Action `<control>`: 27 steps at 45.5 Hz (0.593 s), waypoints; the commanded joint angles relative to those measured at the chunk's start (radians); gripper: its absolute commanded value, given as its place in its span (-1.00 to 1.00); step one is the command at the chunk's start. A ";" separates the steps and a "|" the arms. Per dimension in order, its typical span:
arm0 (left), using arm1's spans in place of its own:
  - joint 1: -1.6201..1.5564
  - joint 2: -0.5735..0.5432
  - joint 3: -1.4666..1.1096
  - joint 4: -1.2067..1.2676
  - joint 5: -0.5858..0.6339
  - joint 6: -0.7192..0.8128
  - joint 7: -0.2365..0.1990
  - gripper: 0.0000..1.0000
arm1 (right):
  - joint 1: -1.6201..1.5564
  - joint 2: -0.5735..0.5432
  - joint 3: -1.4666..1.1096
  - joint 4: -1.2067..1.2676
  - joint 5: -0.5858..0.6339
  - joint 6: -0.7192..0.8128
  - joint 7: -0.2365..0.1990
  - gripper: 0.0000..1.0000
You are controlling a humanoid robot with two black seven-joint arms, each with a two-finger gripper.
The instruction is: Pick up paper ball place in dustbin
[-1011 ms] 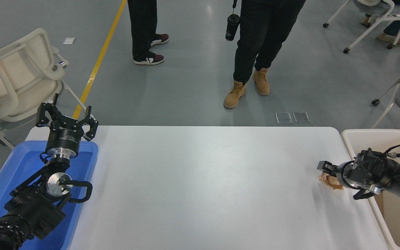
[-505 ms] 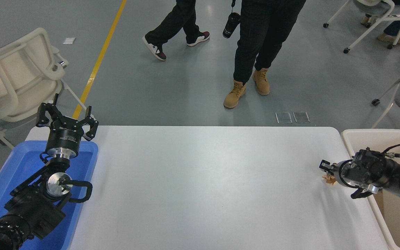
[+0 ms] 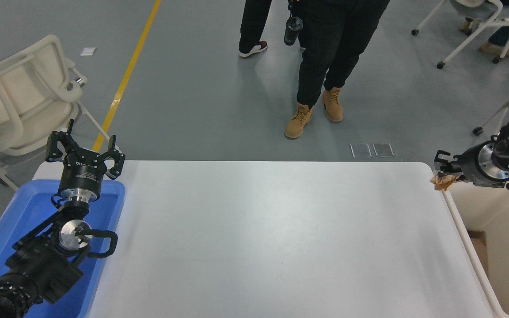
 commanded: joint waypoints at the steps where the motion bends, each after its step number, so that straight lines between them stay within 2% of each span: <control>1: -0.001 0.000 0.000 -0.001 0.000 0.000 0.000 0.98 | 0.303 -0.115 -0.033 0.085 -0.008 0.203 0.000 -1.00; 13: -0.001 0.000 0.000 0.001 0.000 0.000 0.000 0.98 | 0.477 -0.141 -0.106 0.085 -0.046 0.286 0.000 -1.00; 27: 0.000 -0.001 0.000 -0.001 0.000 0.000 0.000 0.98 | 0.514 -0.150 -0.119 0.090 -0.049 0.290 -0.001 -1.00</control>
